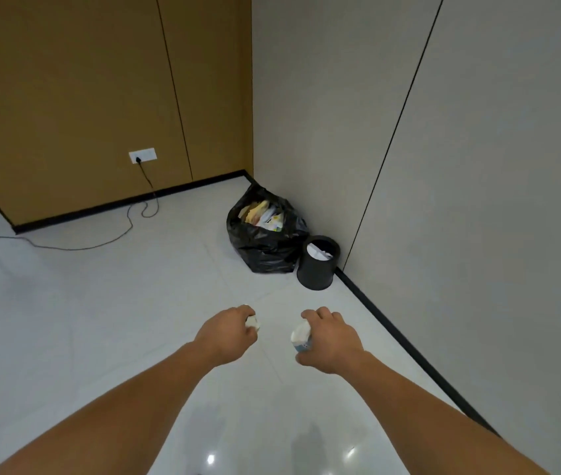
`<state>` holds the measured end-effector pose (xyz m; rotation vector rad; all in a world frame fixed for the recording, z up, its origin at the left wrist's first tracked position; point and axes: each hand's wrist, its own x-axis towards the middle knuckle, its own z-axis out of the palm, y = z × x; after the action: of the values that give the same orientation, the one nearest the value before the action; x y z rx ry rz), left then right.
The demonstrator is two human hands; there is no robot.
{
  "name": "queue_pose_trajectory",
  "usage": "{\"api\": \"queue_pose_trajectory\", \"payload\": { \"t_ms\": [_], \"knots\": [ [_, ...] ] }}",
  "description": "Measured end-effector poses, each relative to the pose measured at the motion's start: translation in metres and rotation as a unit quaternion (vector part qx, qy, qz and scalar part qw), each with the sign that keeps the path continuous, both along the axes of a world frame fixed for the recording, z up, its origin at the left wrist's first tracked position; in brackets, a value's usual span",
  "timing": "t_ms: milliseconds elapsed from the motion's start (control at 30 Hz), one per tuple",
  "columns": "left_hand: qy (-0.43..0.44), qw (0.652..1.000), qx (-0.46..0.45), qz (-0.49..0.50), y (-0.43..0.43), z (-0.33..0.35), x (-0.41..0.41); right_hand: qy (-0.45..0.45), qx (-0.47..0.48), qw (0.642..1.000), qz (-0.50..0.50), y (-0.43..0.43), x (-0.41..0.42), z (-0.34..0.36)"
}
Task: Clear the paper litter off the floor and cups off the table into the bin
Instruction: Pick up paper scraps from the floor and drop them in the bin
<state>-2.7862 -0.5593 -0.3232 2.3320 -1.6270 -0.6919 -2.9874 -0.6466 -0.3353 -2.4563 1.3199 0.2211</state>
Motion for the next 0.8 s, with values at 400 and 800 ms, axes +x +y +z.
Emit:
{"api": "queue_pose_trajectory", "payload": {
  "t_ms": [400,800],
  "knots": [
    [0.037,0.997,0.008,-0.072,-0.234,-0.021,0.125,0.016,0.009,0.997,-0.074,-0.205,0.115,-0.013],
    [0.047,0.983,0.041,-0.174,-0.473,-0.035,0.162,-0.005,0.025,0.986,-0.163,-0.392,0.158,-0.031]
  ]
}}
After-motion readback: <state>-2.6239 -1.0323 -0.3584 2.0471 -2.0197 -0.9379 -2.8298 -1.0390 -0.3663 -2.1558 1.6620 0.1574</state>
